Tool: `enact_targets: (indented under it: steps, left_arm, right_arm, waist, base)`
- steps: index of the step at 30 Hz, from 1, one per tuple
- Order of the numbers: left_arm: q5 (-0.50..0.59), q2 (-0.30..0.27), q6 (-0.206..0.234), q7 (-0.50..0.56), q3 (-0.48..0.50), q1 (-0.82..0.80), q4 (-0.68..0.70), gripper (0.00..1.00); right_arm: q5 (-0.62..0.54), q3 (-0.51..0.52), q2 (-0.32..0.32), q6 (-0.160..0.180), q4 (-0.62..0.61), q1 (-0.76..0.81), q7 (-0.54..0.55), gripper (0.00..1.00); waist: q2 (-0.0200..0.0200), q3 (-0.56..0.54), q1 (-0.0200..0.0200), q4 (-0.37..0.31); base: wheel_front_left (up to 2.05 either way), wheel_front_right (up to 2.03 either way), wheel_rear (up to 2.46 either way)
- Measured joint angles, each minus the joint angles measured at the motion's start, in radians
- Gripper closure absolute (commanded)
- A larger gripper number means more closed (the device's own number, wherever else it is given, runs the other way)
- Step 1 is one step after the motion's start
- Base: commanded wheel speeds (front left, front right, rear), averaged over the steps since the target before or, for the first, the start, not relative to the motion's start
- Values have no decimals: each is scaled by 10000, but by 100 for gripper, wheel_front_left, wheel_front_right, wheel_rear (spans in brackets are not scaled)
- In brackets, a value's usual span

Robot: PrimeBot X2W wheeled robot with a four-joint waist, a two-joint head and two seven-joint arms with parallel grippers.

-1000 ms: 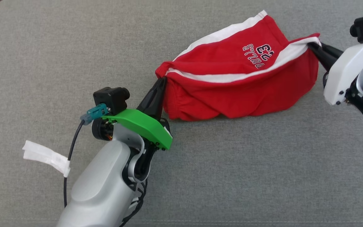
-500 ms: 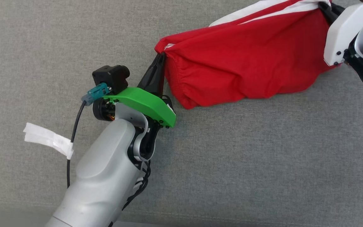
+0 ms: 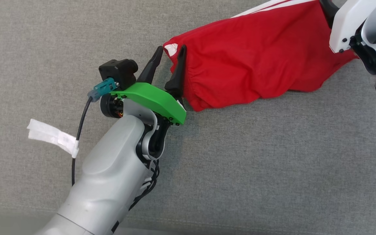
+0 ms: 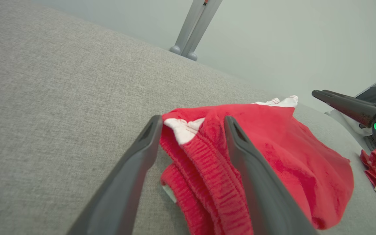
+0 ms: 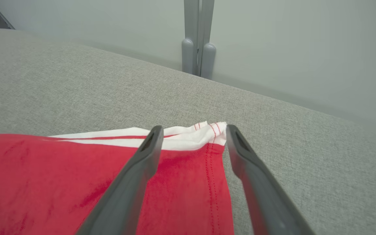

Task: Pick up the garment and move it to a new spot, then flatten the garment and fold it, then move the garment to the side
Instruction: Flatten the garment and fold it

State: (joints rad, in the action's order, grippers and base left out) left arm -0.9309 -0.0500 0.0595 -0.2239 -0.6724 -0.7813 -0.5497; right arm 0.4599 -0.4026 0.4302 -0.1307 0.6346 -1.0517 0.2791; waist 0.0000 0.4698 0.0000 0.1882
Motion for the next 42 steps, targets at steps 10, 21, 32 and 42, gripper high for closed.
enact_targets:
  steps: [10,21,32,42]
  left_arm:
    - [1994,2,-752,-383,2063,1099,1216,0]
    - [5087,4,-1475,-385,4219,3636,3271,0]
    - [5175,8,-1609,-383,4763,4261,3950,0]
    - [4934,8,-1547,-385,4732,4294,4140,0]
  right_arm:
    - [1152,-6,305,0,-35,143,-136,0]
    - [1705,936,537,0,529,1034,727,0]
    - [1062,1546,470,0,1329,1134,1126,0]
    - [458,1969,318,8,1758,1142,1310,0]
  waist:
    - [0,-544,0,-49]
    - [0,-952,0,175]
    - [0,-512,0,793]
    - [0,-192,0,1308]
  base:
    - [0,0,0]
    - [0,0,0]
    - [0,0,0]
    - [0,0,0]
